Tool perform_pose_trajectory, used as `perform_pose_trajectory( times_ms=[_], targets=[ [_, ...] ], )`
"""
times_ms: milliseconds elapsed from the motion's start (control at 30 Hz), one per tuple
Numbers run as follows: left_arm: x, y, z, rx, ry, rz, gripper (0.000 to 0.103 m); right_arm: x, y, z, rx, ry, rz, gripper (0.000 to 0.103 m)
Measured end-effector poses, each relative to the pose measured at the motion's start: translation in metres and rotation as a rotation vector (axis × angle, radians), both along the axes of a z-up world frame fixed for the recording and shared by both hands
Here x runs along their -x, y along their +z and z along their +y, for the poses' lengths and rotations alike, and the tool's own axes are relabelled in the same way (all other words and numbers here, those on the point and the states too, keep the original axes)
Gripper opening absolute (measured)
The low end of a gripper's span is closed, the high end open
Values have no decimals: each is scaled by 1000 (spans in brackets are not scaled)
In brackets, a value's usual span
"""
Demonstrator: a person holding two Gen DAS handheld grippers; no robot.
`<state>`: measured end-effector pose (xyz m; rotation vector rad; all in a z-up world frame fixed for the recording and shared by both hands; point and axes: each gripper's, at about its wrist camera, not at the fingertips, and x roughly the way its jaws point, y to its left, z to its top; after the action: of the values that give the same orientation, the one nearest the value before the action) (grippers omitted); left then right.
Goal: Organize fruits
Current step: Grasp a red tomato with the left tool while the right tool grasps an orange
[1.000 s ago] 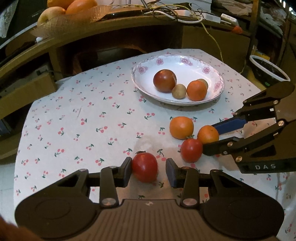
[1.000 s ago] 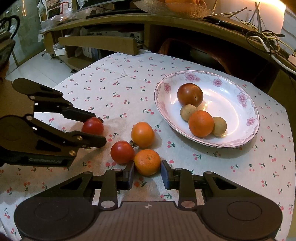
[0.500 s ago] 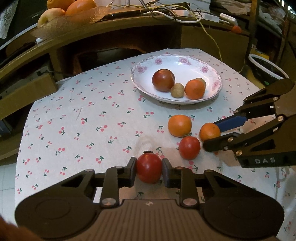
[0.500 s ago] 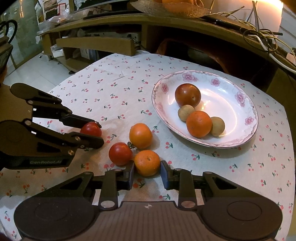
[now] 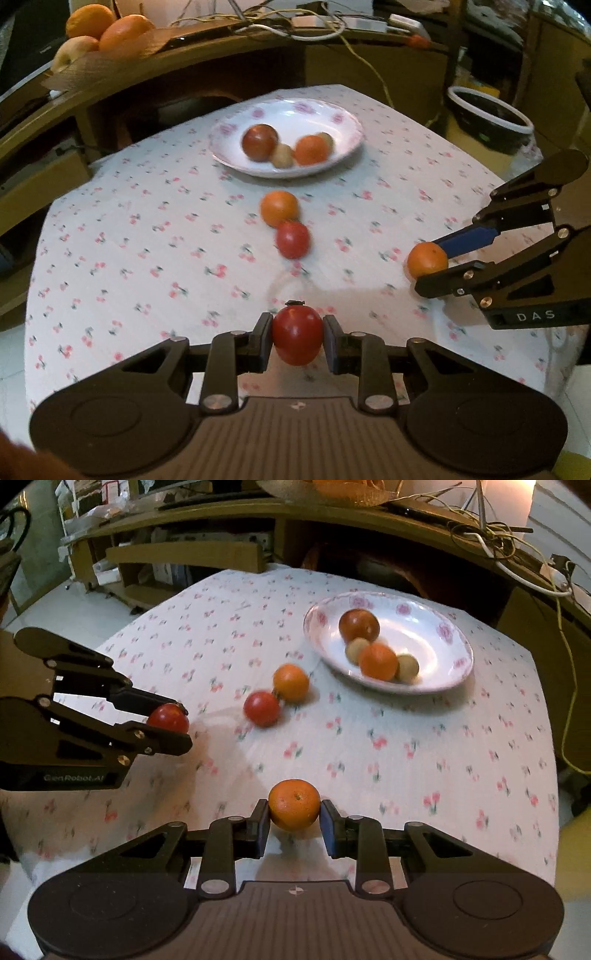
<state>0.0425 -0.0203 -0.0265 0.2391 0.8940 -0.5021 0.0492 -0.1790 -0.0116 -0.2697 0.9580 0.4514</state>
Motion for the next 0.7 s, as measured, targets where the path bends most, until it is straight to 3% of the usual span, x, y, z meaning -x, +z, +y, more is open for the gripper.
perform_pose_trajectory(
  times_ms=[400, 533, 700],
  targets=[
    [8, -10, -7, -36, -20, -2, 35, 12, -9, 2, 9, 6, 6, 34],
    [10, -9, -5, -45, -3, -3, 35, 12, -6, 0, -2, 5, 4, 49],
    [13, -4, -4, -44, 16, -3, 40, 16, -5, -1, -3, 14, 7, 52]
  ],
)
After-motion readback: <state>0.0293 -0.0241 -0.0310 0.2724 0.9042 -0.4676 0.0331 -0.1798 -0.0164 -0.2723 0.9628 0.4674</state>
